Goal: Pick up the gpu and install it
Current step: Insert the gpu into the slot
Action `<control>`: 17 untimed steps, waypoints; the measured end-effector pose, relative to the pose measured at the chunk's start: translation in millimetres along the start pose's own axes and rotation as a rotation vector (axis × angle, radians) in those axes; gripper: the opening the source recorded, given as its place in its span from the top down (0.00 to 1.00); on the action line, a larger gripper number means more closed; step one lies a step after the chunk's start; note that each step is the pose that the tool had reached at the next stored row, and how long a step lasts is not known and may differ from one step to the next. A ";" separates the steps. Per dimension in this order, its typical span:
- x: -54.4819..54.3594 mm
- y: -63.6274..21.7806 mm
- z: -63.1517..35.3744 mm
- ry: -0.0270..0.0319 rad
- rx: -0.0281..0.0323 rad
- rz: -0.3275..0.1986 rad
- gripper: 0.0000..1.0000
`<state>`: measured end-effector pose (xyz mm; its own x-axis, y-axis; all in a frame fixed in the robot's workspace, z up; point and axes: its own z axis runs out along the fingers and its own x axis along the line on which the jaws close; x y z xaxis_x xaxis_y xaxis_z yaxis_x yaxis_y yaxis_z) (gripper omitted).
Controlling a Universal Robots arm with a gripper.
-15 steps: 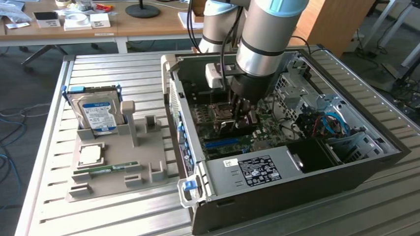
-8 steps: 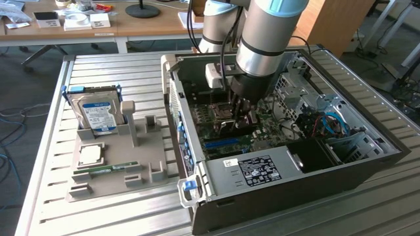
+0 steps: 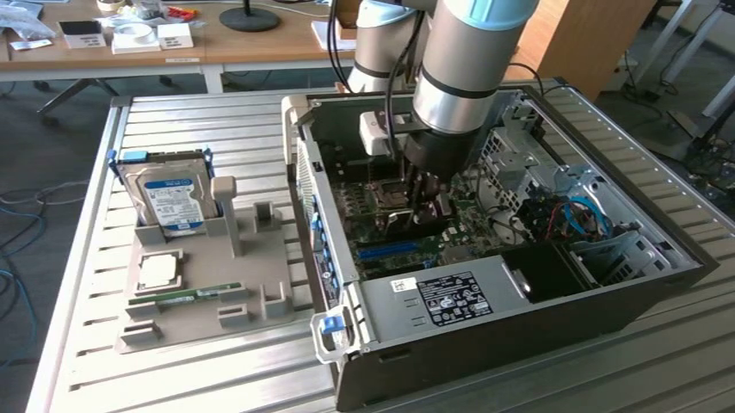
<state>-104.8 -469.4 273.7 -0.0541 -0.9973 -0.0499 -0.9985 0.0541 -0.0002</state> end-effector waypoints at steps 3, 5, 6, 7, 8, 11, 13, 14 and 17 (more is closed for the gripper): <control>0.0 0.1 0.0 0.0001 0.0001 0.000 0.73; 0.0 0.3 0.1 0.0002 0.0000 0.000 0.73; 0.0 0.7 0.6 0.0001 0.0001 0.000 0.73; -0.2 0.9 1.0 0.0002 0.0000 0.000 0.73; -0.6 1.0 1.4 0.0002 0.0000 0.000 0.73; -1.8 1.0 2.7 -0.0004 0.0001 0.000 0.73; -2.2 1.2 3.7 -0.0002 0.0001 0.000 0.73; -2.2 1.4 4.3 -0.0002 0.0001 0.000 0.73; -2.1 2.1 6.0 -0.0001 0.0000 0.000 0.73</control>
<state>-106.8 -466.9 267.9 -0.0543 -0.9973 -0.0501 -0.9985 0.0544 -0.0003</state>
